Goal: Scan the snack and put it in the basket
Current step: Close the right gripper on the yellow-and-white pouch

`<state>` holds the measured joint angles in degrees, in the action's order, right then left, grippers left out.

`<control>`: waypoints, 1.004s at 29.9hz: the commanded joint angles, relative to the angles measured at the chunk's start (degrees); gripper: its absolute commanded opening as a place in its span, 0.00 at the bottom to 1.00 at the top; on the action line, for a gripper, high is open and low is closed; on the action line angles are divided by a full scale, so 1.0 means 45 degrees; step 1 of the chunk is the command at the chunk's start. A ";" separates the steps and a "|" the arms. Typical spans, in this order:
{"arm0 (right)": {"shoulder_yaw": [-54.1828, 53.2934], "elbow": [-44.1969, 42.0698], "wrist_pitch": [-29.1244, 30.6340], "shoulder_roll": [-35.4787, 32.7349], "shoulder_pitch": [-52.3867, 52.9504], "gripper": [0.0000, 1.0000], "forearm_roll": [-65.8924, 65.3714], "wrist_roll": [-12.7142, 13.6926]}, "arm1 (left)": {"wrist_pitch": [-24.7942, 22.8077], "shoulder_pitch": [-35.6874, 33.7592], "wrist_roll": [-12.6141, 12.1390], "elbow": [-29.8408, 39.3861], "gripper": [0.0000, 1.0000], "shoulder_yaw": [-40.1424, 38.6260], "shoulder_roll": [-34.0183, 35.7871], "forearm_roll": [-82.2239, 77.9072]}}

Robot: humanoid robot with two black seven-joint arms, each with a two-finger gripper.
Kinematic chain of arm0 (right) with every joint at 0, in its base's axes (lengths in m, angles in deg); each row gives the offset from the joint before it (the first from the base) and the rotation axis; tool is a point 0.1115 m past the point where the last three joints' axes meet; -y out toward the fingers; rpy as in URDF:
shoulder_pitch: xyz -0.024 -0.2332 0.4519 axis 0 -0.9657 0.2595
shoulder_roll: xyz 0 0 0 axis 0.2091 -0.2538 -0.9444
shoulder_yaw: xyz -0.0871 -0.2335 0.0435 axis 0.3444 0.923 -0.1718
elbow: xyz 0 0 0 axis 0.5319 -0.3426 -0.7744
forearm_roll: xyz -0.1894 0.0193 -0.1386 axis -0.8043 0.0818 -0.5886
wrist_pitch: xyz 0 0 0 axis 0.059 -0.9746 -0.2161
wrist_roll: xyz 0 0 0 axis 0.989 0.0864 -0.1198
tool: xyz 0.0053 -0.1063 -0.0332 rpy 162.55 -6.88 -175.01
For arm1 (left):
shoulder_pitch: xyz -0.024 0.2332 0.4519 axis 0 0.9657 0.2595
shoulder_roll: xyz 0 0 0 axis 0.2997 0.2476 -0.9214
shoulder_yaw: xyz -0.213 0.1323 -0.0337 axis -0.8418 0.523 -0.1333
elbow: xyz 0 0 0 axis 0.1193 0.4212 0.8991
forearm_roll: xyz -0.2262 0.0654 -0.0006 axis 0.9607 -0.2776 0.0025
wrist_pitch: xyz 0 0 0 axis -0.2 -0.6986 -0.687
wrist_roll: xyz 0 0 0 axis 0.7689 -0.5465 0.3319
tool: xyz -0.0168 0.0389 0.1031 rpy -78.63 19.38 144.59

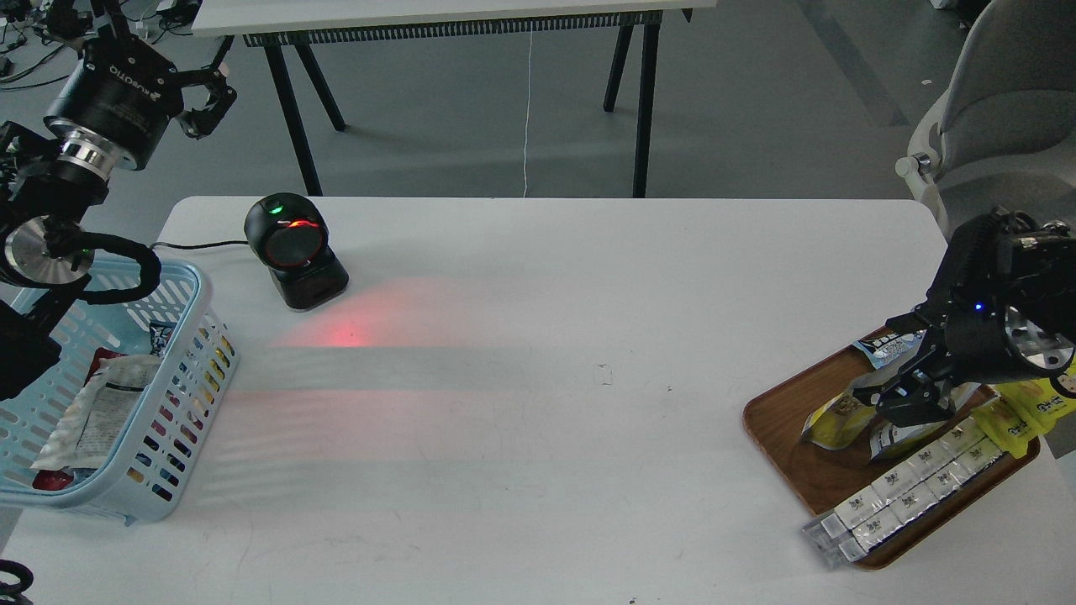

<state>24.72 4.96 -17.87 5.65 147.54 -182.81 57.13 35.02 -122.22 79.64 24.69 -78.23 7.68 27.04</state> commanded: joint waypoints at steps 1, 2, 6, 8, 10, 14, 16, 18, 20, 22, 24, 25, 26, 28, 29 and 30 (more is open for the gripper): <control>0.0019 0.0002 -0.0001 0.0002 -0.0018 0.90 0.0000 0.0000 | 0.0000 0.0000 0.0000 -0.0036 1.00 0.0001 -0.0015 0.0005; 0.0000 0.0002 -0.0001 0.0002 -0.0057 0.89 0.0000 0.0000 | 0.0000 0.0000 0.0000 -0.0036 1.00 0.0001 -0.0015 0.0005; 0.0019 0.0002 -0.0001 0.0002 -0.0194 0.84 0.0000 0.0000 | 0.0000 0.0000 0.0000 -0.0036 1.00 0.0001 0.0004 0.0005; 0.0019 0.0002 -0.0001 0.0002 -0.0253 0.81 0.0000 0.0000 | 0.0000 0.0000 0.0000 -0.0036 1.00 0.0001 0.0005 0.0005; 0.0019 0.0002 -0.0001 0.0002 -0.0272 0.80 0.0000 0.0000 | 0.0000 0.0000 0.0000 -0.0036 1.00 0.0001 0.0024 0.0005; 0.0019 0.0002 -0.0001 0.0002 -0.0311 0.77 0.0000 0.0000 | 0.0000 0.0000 0.0000 -0.0055 1.00 0.0001 0.0005 0.0005; 0.0019 -0.0018 -0.0001 0.0002 -0.0331 0.74 0.0000 0.0000 | 0.0000 0.0000 0.0000 -0.0055 1.00 0.0001 0.0005 0.0005; 0.0019 -0.0018 -0.0001 0.0002 -0.0351 0.68 0.0000 0.0000 | 0.0000 0.0000 0.0000 -0.0055 1.00 0.0001 0.0005 0.0005; 0.0019 -0.0018 -0.0001 0.0002 -0.0351 0.66 0.0000 0.0000 | 0.0000 0.0000 0.0000 -0.0055 1.00 0.0001 0.0005 0.0005; 0.0019 -0.0018 -0.0001 0.0002 -0.0351 0.65 0.0000 0.0000 | 0.0000 0.0000 0.0000 -0.0075 1.00 0.0001 0.0005 0.0005; 0.0019 -0.0018 -0.0001 0.0041 -0.0351 0.63 0.0000 0.0000 | 0.0000 0.0000 0.0000 -0.0152 1.00 0.0001 0.0005 0.0005; 0.0019 -0.0018 -0.0001 0.0041 -0.0351 0.62 0.0000 0.0000 | 0.0000 0.0000 0.0000 -0.0191 1.00 0.0001 0.0005 0.0005; 0.0019 -0.0018 -0.0001 0.0041 -0.0351 0.60 0.0000 0.0000 | 0.0000 0.0000 0.0000 -0.0192 1.00 0.0001 -0.0015 0.0005; 0.0019 -0.0037 -0.0001 0.0061 -0.0370 0.57 0.0000 0.0000 | 0.0000 0.0019 0.0000 -0.0192 1.00 0.0001 -0.0015 0.0005; 0.0019 -0.0057 -0.0001 0.0080 -0.0370 0.56 0.0000 0.0000 | 0.0000 0.0019 0.0000 -0.0192 1.00 0.0020 -0.0015 0.0005; 0.0000 -0.0096 -0.0001 0.0080 -0.0390 0.54 0.0000 0.0000 | 0.0000 0.0019 0.0000 -0.0192 1.00 0.0020 -0.0015 0.0005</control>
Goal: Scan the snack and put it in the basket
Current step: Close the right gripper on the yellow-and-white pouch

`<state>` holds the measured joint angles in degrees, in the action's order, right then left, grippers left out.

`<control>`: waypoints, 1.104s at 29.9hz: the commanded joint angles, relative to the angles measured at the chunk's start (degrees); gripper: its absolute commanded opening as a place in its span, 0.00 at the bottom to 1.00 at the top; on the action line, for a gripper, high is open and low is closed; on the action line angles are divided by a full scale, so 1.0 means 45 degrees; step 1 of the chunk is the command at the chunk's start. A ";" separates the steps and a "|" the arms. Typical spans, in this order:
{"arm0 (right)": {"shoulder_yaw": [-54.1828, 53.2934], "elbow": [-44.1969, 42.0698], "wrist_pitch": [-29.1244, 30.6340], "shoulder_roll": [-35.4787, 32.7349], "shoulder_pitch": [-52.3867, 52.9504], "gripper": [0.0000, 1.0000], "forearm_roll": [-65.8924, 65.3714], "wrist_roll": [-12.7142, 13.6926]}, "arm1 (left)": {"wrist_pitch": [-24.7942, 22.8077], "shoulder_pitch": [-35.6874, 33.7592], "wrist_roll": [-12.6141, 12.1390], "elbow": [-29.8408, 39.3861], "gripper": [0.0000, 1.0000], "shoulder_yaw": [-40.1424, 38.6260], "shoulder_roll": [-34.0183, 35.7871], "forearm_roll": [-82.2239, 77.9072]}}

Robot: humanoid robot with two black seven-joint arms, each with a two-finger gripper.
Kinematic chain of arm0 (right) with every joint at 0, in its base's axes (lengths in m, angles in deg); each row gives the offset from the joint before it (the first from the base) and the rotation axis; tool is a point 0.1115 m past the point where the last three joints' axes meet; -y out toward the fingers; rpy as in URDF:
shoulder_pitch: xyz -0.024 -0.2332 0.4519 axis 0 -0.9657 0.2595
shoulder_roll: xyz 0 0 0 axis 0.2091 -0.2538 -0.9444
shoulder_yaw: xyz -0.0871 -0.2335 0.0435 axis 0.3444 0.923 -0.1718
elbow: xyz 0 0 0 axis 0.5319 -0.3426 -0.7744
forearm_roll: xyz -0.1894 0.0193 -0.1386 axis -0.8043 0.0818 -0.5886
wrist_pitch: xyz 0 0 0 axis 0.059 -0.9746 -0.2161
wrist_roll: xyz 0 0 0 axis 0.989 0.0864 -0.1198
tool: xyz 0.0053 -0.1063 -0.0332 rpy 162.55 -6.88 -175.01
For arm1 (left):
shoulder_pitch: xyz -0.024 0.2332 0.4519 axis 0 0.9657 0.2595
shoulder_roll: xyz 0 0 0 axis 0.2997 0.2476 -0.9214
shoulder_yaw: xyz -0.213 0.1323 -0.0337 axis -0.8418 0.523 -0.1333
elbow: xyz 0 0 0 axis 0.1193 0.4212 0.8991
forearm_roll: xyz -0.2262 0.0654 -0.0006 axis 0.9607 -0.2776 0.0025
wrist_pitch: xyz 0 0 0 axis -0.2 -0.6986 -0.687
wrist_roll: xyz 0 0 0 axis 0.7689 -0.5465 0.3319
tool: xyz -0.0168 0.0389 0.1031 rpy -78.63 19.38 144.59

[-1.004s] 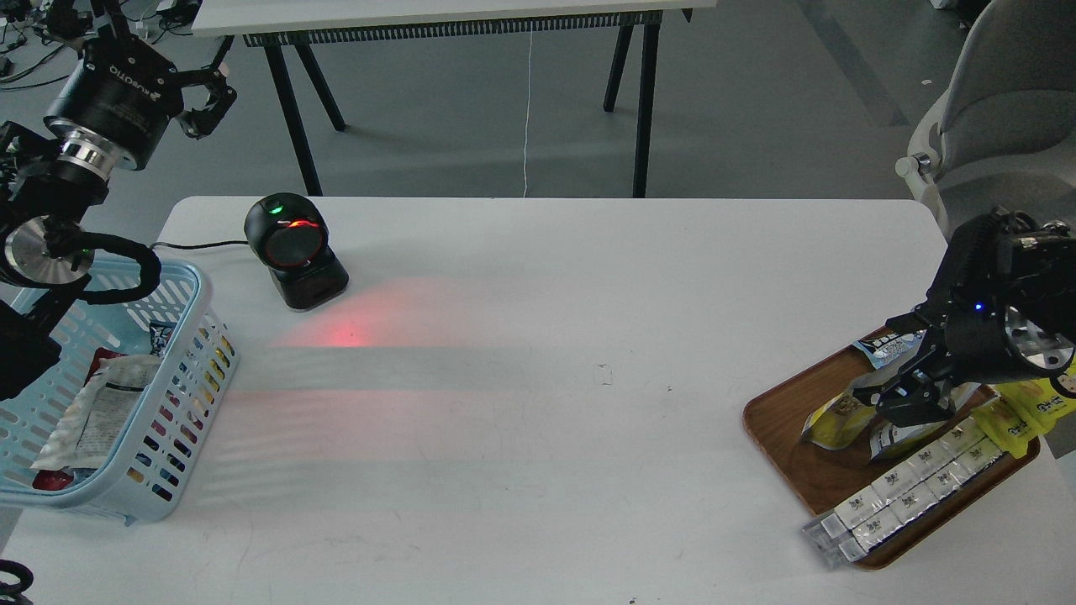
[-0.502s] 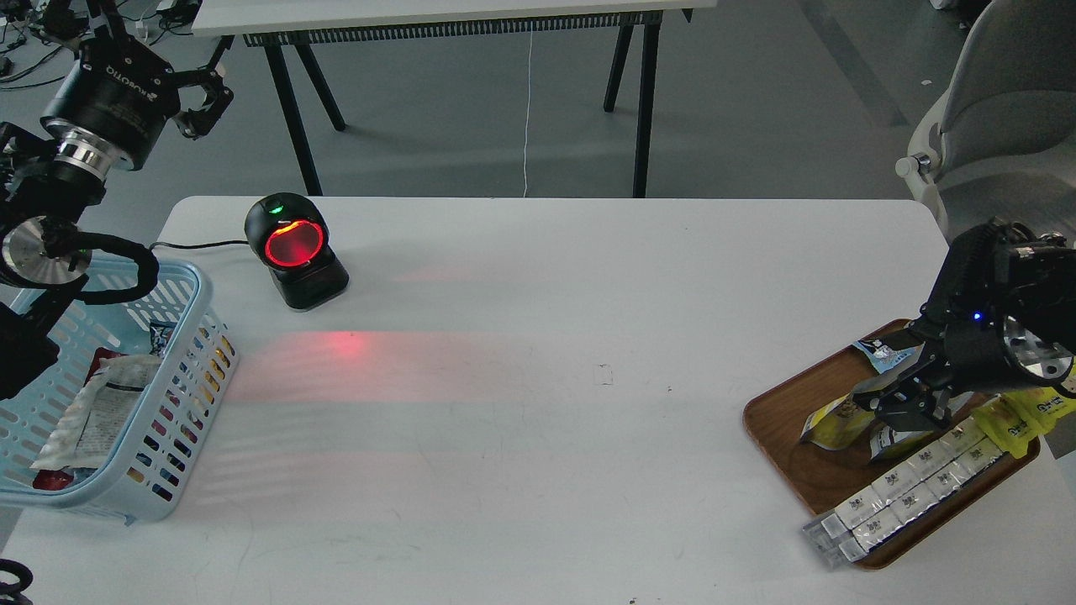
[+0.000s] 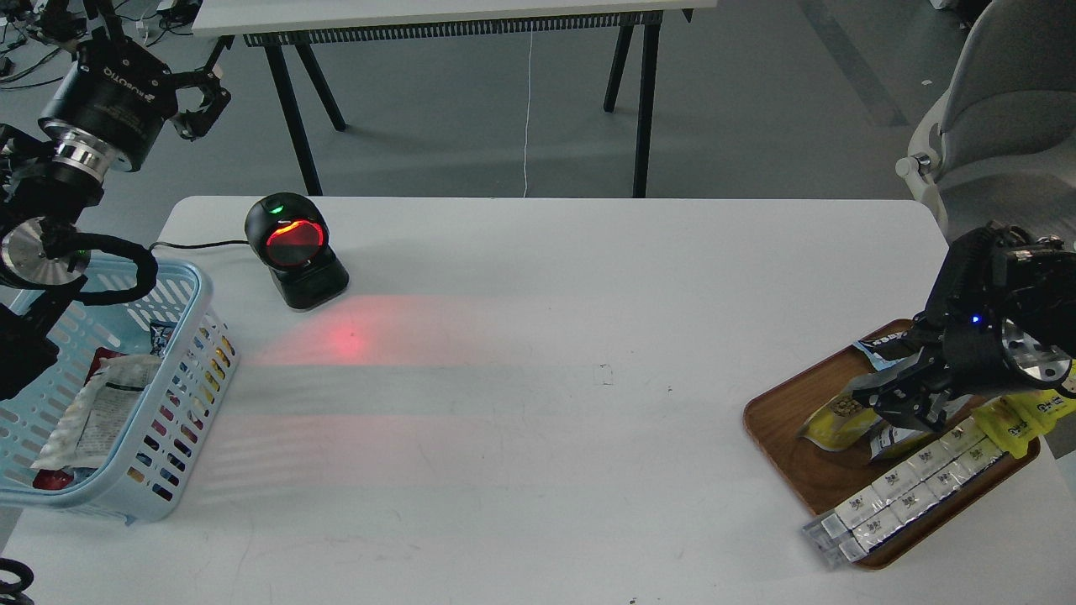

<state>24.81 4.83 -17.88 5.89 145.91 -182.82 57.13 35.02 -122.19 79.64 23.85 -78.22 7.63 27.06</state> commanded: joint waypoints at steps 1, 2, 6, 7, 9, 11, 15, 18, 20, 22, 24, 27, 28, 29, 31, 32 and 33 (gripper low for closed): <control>-0.0020 -0.0086 0.0000 0.0026 -0.0048 0.52 0.0000 0.0000 | 0.0000 0.0032 0.0000 -0.0005 1.00 0.0018 -0.0002 0.0000; -0.0020 -0.0086 0.0000 0.0026 -0.0048 0.51 0.0000 0.0000 | 0.0000 0.0032 0.0000 -0.0005 1.00 0.0018 0.0017 0.0000; -0.0020 -0.0106 0.0000 0.0026 -0.0067 0.46 0.0000 0.0000 | 0.0000 0.0091 0.0000 -0.0005 1.00 -0.0001 0.0017 0.0000; -0.0020 -0.0106 0.0000 0.0026 -0.0067 0.46 0.0000 0.0000 | 0.0000 0.0091 0.0000 -0.0005 1.00 -0.0001 0.0017 0.0000; -0.0020 -0.0184 0.0000 0.0045 -0.0067 0.45 0.0000 0.0000 | 0.0000 0.0091 0.0000 -0.0005 1.00 -0.0001 0.0017 0.0000; -0.0020 -0.0184 0.0000 0.0045 -0.0067 0.44 0.0000 0.0000 | 0.0000 0.0091 0.0000 -0.0005 1.00 -0.0001 0.0017 0.0000; -0.0039 -0.0184 0.0000 0.0162 -0.0048 0.41 0.0000 0.0000 | 0.0000 0.0091 0.0019 -0.0005 1.00 -0.0001 0.0017 0.0000; -0.0059 -0.0184 0.0000 0.0201 -0.0048 0.39 0.0000 0.0000 | 0.0000 0.0091 0.0019 -0.0005 1.00 -0.0001 0.0017 0.0000; -0.0059 -0.0184 0.0000 0.0240 -0.0048 0.37 0.0000 0.0000 | 0.0000 0.0091 0.0019 -0.0005 1.00 -0.0001 -0.0002 0.0000; -0.0059 -0.0203 0.0000 0.0299 -0.0048 0.35 0.0000 0.0000 | 0.0000 0.0091 0.0019 -0.0005 1.00 -0.0001 -0.0021 0.0000; -0.0059 -0.0203 0.0000 0.0299 -0.0048 0.34 0.0000 0.0000 | 0.0000 0.0110 0.0019 -0.0005 1.00 -0.0001 -0.0022 0.0000; -0.0059 -0.0203 0.0000 0.0299 -0.0048 0.31 0.0000 0.0000 | 0.0000 0.0111 0.0019 -0.0005 1.00 -0.0001 -0.0022 0.0000; -0.0059 -0.0184 0.0000 0.0319 -0.0048 0.30 0.0000 0.0000 | 0.0000 0.0111 0.0019 -0.0005 1.00 -0.0001 -0.0022 0.0000; -0.0059 -0.0184 0.0000 0.0319 -0.0048 0.29 0.0000 0.0000 | 0.0000 0.0111 0.0019 -0.0005 1.00 -0.0001 -0.0022 0.0000; -0.0059 -0.0184 0.0000 0.0319 -0.0048 0.27 0.0000 0.0000 | 0.0000 0.0111 0.0019 -0.0005 1.00 -0.0001 -0.0022 0.0000; -0.0059 -0.0184 0.0000 0.0319 -0.0048 0.26 0.0000 0.0000 | 0.0000 0.0111 0.0019 -0.0005 1.00 -0.0001 -0.0022 0.0000; -0.0059 -0.0184 0.0000 0.0338 -0.0048 0.25 0.0000 0.0000 | 0.0000 0.0111 0.0019 -0.0005 1.00 -0.0001 -0.0022 0.0000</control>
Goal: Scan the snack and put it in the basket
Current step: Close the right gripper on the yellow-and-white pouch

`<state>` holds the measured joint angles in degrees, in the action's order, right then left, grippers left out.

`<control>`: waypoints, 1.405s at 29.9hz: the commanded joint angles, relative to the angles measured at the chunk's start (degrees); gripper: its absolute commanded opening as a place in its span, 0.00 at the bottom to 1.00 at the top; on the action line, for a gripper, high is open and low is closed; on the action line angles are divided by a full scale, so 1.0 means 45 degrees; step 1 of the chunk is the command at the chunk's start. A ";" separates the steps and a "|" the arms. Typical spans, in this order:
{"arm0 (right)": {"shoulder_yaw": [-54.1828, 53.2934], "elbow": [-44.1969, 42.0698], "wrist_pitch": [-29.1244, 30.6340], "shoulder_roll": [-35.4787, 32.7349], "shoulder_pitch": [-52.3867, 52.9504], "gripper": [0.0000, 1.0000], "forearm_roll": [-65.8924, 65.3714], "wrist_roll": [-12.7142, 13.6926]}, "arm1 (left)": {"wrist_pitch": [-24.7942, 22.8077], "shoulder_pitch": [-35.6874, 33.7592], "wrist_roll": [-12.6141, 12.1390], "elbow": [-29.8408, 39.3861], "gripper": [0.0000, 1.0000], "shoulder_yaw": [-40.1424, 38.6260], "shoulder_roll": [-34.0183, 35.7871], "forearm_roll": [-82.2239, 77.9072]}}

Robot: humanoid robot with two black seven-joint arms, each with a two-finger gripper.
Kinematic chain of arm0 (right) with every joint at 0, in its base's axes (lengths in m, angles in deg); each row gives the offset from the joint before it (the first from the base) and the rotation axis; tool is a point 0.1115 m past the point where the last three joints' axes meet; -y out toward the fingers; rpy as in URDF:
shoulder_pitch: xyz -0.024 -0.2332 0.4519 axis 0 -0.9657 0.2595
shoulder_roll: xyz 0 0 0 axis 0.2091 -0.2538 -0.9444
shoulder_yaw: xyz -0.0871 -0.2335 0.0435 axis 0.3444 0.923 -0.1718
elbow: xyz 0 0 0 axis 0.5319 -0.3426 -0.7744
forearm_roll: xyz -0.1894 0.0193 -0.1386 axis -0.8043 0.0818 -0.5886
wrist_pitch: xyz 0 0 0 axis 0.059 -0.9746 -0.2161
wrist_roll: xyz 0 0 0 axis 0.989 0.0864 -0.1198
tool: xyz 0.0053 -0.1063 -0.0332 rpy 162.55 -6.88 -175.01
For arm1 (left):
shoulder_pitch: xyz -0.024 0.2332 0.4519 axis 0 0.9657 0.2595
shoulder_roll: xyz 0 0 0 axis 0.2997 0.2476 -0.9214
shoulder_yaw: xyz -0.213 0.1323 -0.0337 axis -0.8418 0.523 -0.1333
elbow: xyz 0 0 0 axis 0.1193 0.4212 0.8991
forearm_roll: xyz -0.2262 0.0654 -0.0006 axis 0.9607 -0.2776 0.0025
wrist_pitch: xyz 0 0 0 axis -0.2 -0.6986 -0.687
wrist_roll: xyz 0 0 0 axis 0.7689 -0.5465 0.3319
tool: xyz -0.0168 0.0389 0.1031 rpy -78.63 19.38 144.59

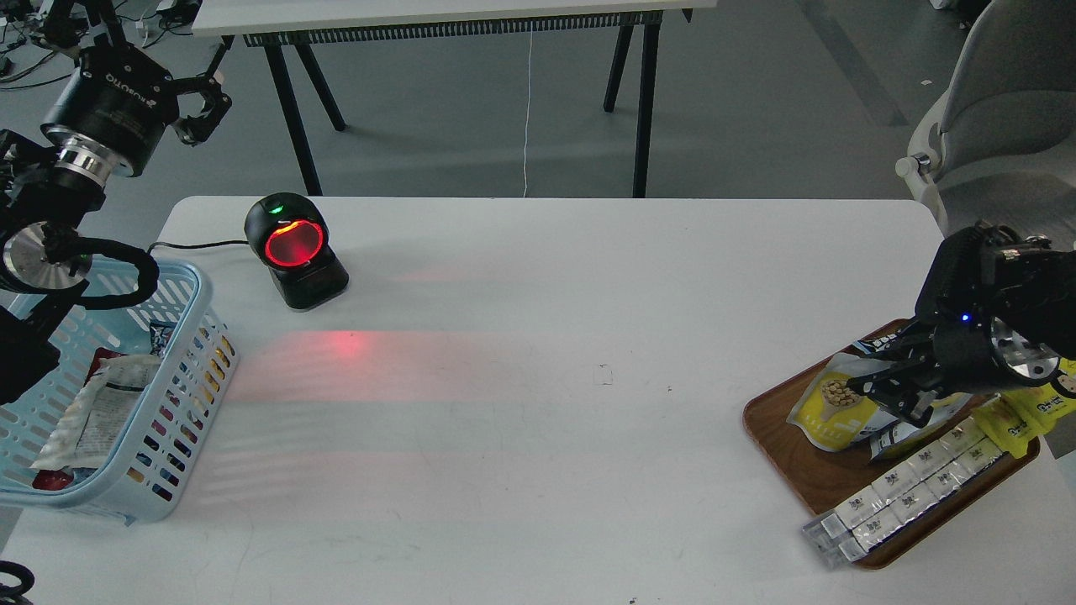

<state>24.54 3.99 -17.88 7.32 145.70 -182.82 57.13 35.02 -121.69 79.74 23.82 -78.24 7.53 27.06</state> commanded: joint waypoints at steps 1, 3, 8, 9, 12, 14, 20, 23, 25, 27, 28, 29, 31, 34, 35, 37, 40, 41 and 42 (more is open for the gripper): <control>0.0001 0.0004 0.0000 0.0041 0.0000 0.24 0.0001 0.0000 | 0.0000 0.0000 -0.0002 0.0001 1.00 0.0001 0.0000 0.0000; -0.0019 0.0004 0.0000 0.0041 0.0019 0.23 0.0001 0.0000 | 0.0000 0.0000 -0.0002 0.0001 1.00 0.0001 0.0000 0.0000; -0.0038 0.0004 0.0000 0.0041 0.0019 0.15 0.0001 0.0000 | 0.0000 0.0000 -0.0002 0.0001 1.00 0.0001 0.0000 0.0000; -0.0058 0.0004 0.0000 0.0041 0.0019 0.14 0.0001 0.0000 | 0.0000 0.0000 -0.0002 0.0001 1.00 0.0001 0.0000 0.0000; -0.0077 0.0004 0.0000 0.0041 0.0019 0.08 0.0001 0.0000 | 0.0000 0.0000 -0.0002 0.0001 1.00 0.0001 0.0000 0.0000; -0.0077 0.0004 0.0000 0.0041 0.0019 0.05 0.0001 0.0000 | 0.0000 0.0000 -0.0002 0.0001 1.00 0.0001 0.0000 0.0000; -0.0078 0.0003 0.0000 0.0041 0.0019 0.00 0.0001 0.0000 | 0.0000 0.0019 -0.0002 0.0001 1.00 0.0001 -0.0020 0.0000; -0.0097 0.0004 0.0000 0.0022 0.0019 0.00 0.0001 0.0000 | 0.0000 0.0155 -0.0002 0.0001 1.00 0.0001 -0.0020 0.0000; -0.0097 0.0004 0.0000 0.0021 0.0019 0.00 0.0001 0.0000 | 0.0000 0.0175 -0.0002 0.0001 1.00 0.0001 -0.0020 0.0000; -0.0097 0.0004 0.0000 0.0002 -0.0020 0.00 0.0001 0.0000 | 0.0000 0.0195 -0.0002 0.0001 1.00 0.0001 0.0000 0.0000; -0.0097 0.0004 0.0000 0.0002 -0.0020 0.00 0.0001 0.0000 | 0.0000 0.0195 -0.0002 0.0001 1.00 0.0001 0.0000 0.0000; -0.0078 0.0004 0.0000 0.0002 -0.0020 0.00 0.0001 0.0000 | 0.0000 0.0195 -0.0002 0.0001 1.00 0.0001 0.0000 0.0000; -0.0097 0.0004 0.0000 0.0002 -0.0098 0.00 0.0001 0.0000 | 0.0000 0.0195 -0.0002 0.0001 1.00 0.0001 0.0019 0.0000; -0.0117 0.0004 0.0000 0.0002 -0.0137 0.00 0.0001 0.0000 | 0.0000 0.0195 -0.0002 0.0001 1.00 0.0001 0.0039 0.0000; -0.0117 0.0023 -0.0011 0.0002 -0.0137 0.00 0.0001 0.0000 | 0.0000 0.0176 -0.0002 0.0001 1.00 0.0001 0.0039 0.0000; -0.0155 0.0023 -0.0108 0.0002 -0.0137 0.00 0.0001 0.0000 | 0.0000 0.0175 -0.0002 0.0001 1.00 0.0001 0.0039 0.0019; -0.0214 0.0023 -0.0128 0.0002 -0.0137 0.00 0.0001 0.0000 | 0.0000 0.0175 -0.0021 0.0001 1.00 0.0001 0.0039 0.0000; -0.0253 0.0023 -0.0128 0.0002 -0.0137 0.00 0.0001 0.0000 | 0.0000 0.0175 -0.0021 0.0001 1.00 0.0001 0.0019 0.0000; -0.0311 0.0023 -0.0128 0.0002 -0.0137 0.00 0.0001 0.0000 | 0.0000 0.0175 -0.0021 0.0001 1.00 0.0001 0.0000 0.0019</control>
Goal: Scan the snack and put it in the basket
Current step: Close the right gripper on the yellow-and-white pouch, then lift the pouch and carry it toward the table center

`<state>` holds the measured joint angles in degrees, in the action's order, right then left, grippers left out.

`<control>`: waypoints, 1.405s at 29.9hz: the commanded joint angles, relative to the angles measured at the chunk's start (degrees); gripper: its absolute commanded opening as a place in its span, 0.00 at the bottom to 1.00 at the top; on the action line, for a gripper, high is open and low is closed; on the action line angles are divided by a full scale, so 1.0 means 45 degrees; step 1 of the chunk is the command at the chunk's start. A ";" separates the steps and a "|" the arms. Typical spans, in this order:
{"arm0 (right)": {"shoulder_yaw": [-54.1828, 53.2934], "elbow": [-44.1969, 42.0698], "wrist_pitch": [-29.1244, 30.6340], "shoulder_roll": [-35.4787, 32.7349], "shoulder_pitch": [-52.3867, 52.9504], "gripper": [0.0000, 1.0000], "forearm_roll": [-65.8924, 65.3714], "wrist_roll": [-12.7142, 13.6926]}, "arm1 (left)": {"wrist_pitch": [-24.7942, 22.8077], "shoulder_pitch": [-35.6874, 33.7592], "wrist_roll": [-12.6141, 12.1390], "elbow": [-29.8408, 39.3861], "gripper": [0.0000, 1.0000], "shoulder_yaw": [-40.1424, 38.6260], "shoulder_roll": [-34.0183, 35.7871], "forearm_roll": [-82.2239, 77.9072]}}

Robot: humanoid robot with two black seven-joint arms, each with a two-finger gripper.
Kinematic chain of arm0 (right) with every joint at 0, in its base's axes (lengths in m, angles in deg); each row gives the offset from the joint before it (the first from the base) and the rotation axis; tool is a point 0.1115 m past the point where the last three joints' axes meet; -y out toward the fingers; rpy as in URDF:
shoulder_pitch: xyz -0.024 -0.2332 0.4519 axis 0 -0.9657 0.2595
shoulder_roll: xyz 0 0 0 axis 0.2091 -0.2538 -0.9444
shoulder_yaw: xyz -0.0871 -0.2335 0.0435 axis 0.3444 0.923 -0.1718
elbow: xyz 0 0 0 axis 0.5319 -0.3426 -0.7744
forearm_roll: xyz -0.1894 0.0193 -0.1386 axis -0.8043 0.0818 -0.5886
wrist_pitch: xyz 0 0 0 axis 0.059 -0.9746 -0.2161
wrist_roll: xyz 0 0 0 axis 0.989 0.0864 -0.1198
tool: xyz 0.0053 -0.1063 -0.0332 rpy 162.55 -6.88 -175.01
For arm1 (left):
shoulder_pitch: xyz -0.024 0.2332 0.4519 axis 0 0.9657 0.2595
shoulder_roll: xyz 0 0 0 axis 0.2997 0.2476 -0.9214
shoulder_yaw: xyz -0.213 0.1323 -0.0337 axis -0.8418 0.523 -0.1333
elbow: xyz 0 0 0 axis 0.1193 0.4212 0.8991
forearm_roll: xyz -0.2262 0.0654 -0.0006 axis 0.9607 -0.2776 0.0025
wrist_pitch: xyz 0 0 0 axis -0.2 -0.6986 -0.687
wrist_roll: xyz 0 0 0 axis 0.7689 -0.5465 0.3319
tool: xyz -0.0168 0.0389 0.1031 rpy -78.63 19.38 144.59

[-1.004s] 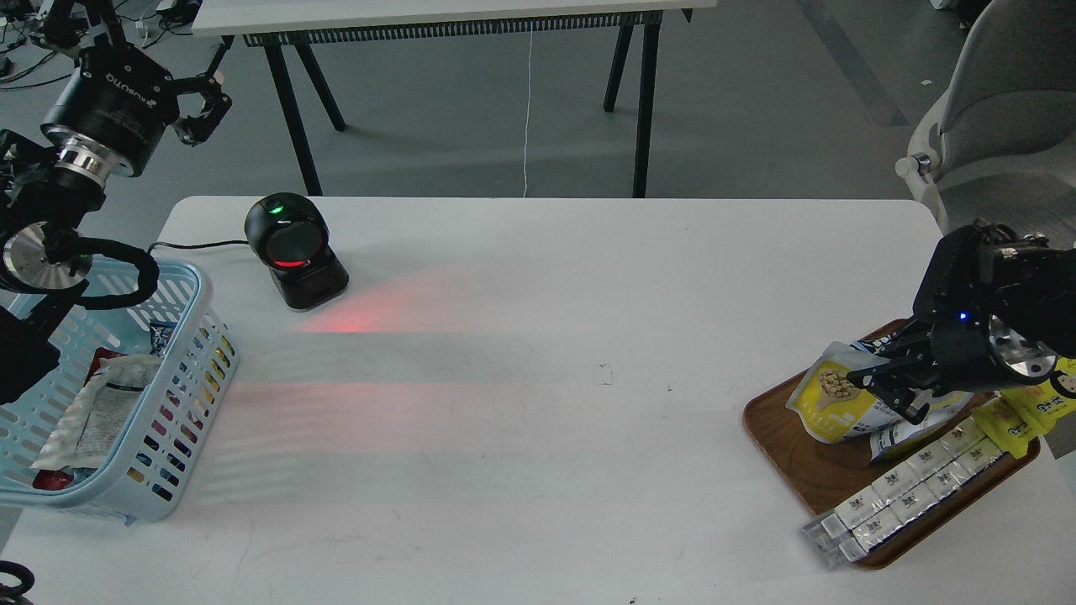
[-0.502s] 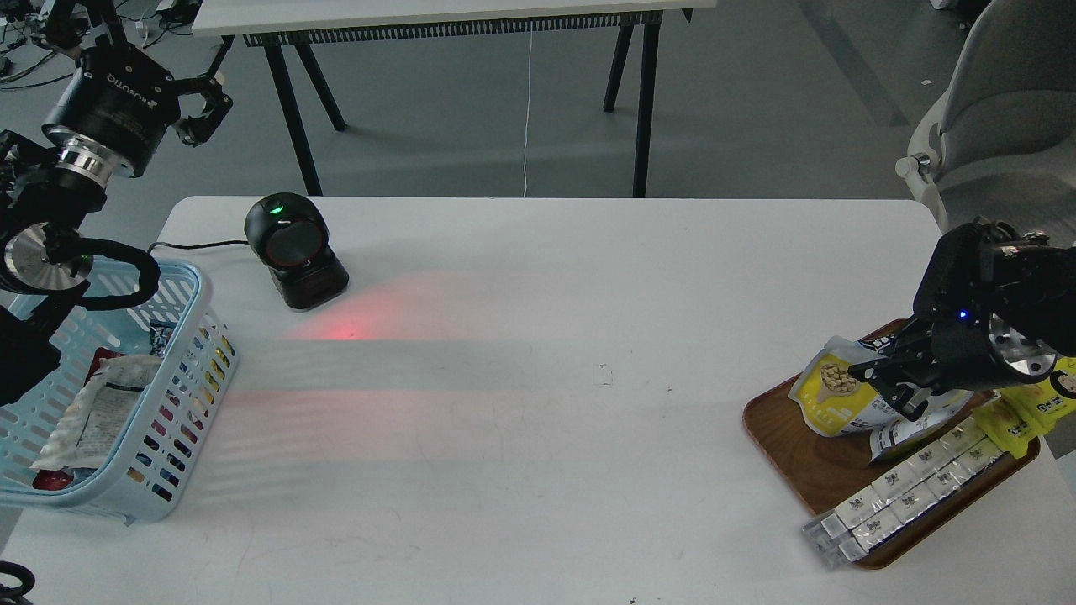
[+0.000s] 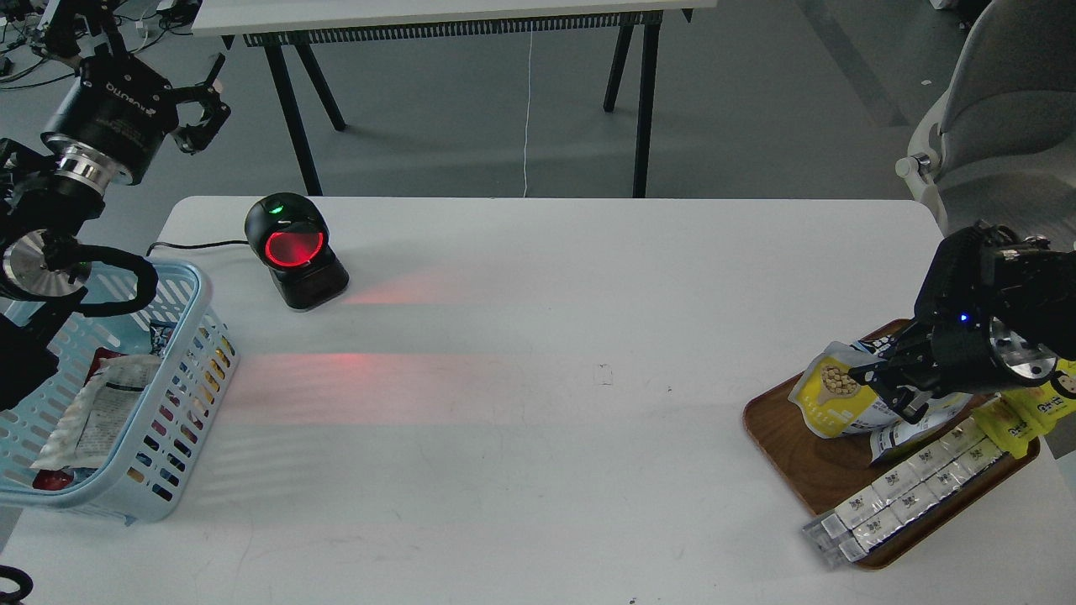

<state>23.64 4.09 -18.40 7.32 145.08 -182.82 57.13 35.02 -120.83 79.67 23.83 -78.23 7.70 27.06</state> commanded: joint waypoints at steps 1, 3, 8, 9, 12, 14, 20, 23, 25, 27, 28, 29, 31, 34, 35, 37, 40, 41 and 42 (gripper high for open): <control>-0.0170 0.0001 -0.0012 -0.0018 0.0001 0.00 0.0001 0.0000 | 0.0000 -0.0015 0.0013 0.0000 1.00 0.0000 -0.0038 0.0000; -0.0287 0.0001 0.0007 -0.0018 0.0020 0.00 0.0001 0.0000 | 0.0000 -0.0015 -0.0006 0.0000 1.00 0.0020 -0.0057 0.0000; -0.0502 0.0001 -0.0012 -0.0038 0.0020 0.00 0.0001 0.0000 | 0.0000 -0.0015 0.0013 0.0000 1.00 0.0000 -0.0057 0.0000; -0.0619 0.0020 -0.0012 -0.0038 0.0020 0.00 0.0001 0.0000 | 0.0000 -0.0015 -0.0006 0.0000 1.00 0.0000 -0.0057 0.0000; -0.0853 0.0001 -0.0012 0.0040 0.0001 0.00 0.0001 0.0000 | 0.0000 -0.0015 -0.0006 0.0000 1.00 0.0000 -0.0057 0.0000; -0.1029 -0.0018 0.0007 0.0079 -0.0018 0.00 0.0001 0.0000 | 0.0000 -0.0015 -0.0006 0.0000 1.00 0.0000 -0.0057 0.0019; -0.1283 -0.0038 0.0007 0.0664 0.0001 0.00 0.0001 0.0000 | 0.0000 -0.0015 -0.0006 0.0000 1.00 0.0000 -0.0057 0.0000; -0.1732 -0.0155 0.0116 0.1248 0.0001 0.00 0.0001 0.0000 | 0.0000 -0.0015 0.0013 0.0000 1.00 0.0000 -0.0096 0.0000; -0.1947 -0.0233 0.0116 0.1776 0.0001 0.00 0.0001 0.0000 | 0.0000 -0.0015 0.0013 0.0000 1.00 0.0000 -0.0096 0.0000; -0.2045 -0.0272 0.0116 0.2226 0.0020 0.00 0.0001 0.0000 | 0.0000 -0.0015 -0.0006 0.0000 1.00 0.0000 -0.0116 0.0000; -0.2046 -0.0253 0.0116 0.2421 0.0059 0.00 0.0001 0.0000 | 0.0000 -0.0015 -0.0006 0.0000 1.00 0.0000 -0.0116 0.0000; -0.2046 -0.0253 0.0116 0.2597 0.0098 0.00 0.0001 0.0000 | 0.0000 -0.0015 -0.0006 0.0000 1.00 0.0000 -0.0116 0.0000; -0.2065 -0.0195 0.0116 0.3046 0.0157 0.00 0.0001 0.0000 | 0.0000 -0.0034 -0.0006 0.0000 1.00 0.0000 -0.0096 0.0000; -0.2123 -0.0175 0.0116 0.3671 0.0177 0.00 0.0001 0.0000 | 0.0000 -0.0015 -0.0006 0.0000 1.00 0.0000 -0.0096 0.0000; -0.2201 -0.0175 0.0116 0.3886 0.0177 0.00 0.0001 0.0000 | 0.0000 -0.0015 -0.0006 0.0000 1.00 0.0000 -0.0096 0.0019; -0.2357 -0.0156 0.0116 0.4277 0.0196 0.00 0.0001 0.0000 | 0.0000 -0.0015 -0.0006 0.0000 1.00 0.0000 -0.0077 0.0019; -0.2611 -0.0078 0.0116 0.4726 0.0566 0.00 0.0001 0.0000 | 0.0000 -0.0015 -0.0006 0.0000 1.00 0.0000 -0.0038 0.0019; -0.2670 -0.0077 0.0116 0.4863 0.0664 0.00 0.0001 0.0000 | 0.0000 -0.0015 0.0013 0.0000 1.00 0.0000 -0.0057 0.0019; -0.2709 -0.0077 0.0116 0.5058 0.0800 0.00 0.0001 0.0000 | 0.0000 -0.0015 0.0013 0.0000 1.00 0.0000 -0.0057 0.0019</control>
<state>12.22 3.58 -17.87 27.96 147.16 -182.82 57.12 35.02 -120.90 79.64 23.83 -78.24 7.45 27.14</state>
